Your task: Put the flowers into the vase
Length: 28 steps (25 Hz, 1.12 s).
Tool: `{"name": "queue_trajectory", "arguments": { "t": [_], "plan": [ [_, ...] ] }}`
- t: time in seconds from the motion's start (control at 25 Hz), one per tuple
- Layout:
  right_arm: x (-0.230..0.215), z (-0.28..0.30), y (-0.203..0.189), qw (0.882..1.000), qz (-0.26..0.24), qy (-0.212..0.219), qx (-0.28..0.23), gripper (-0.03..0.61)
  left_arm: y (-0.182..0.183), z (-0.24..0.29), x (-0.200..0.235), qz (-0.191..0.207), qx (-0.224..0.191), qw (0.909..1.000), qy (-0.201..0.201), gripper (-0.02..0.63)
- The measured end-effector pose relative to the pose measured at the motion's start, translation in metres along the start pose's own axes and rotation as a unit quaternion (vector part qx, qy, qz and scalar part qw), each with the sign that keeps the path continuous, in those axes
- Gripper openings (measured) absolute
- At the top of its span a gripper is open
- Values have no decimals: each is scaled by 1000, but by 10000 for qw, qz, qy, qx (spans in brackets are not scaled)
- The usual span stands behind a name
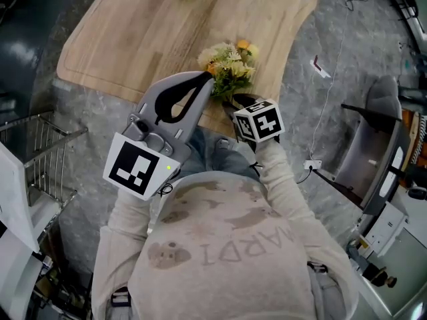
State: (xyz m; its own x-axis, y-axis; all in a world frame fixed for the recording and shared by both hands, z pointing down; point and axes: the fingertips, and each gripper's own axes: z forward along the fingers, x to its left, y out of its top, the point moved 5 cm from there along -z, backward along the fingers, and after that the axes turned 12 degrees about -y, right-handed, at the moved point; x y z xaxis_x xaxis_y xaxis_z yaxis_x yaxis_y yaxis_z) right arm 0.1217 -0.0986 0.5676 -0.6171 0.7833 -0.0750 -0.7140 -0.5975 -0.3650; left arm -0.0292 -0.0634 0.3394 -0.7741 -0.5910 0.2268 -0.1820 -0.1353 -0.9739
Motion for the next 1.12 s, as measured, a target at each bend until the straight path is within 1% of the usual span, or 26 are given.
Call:
{"name": "queue_trajectory", "arguments": {
  "t": [0.08,0.28,0.48,0.6,0.84,1.0,1.12],
  "plan": [
    [0,7,0,9999,7,-29,146,175,-2,-3,5,-25,19,10000,-1,2],
    [-5,19,2,9991,108,-22,420,124,-7,-2,21,-106,32,9999,21,2],
    [0,21,3,9972,467,235,537,69,-6,-5,25,-103,24,9999,-5,2],
    [3,21,9,9960,671,341,478,51,-5,-7,31,-104,18,9999,-42,2],
    [3,2,32,9958,813,406,-67,43,0,-10,34,-41,21,9999,-107,2],
    [2,-20,60,9918,918,513,-722,43,6,-9,35,68,-23,9999,-125,2],
    [4,-40,82,9847,977,669,-1277,43,11,-9,34,131,-54,9998,-110,2]
  ]
}}
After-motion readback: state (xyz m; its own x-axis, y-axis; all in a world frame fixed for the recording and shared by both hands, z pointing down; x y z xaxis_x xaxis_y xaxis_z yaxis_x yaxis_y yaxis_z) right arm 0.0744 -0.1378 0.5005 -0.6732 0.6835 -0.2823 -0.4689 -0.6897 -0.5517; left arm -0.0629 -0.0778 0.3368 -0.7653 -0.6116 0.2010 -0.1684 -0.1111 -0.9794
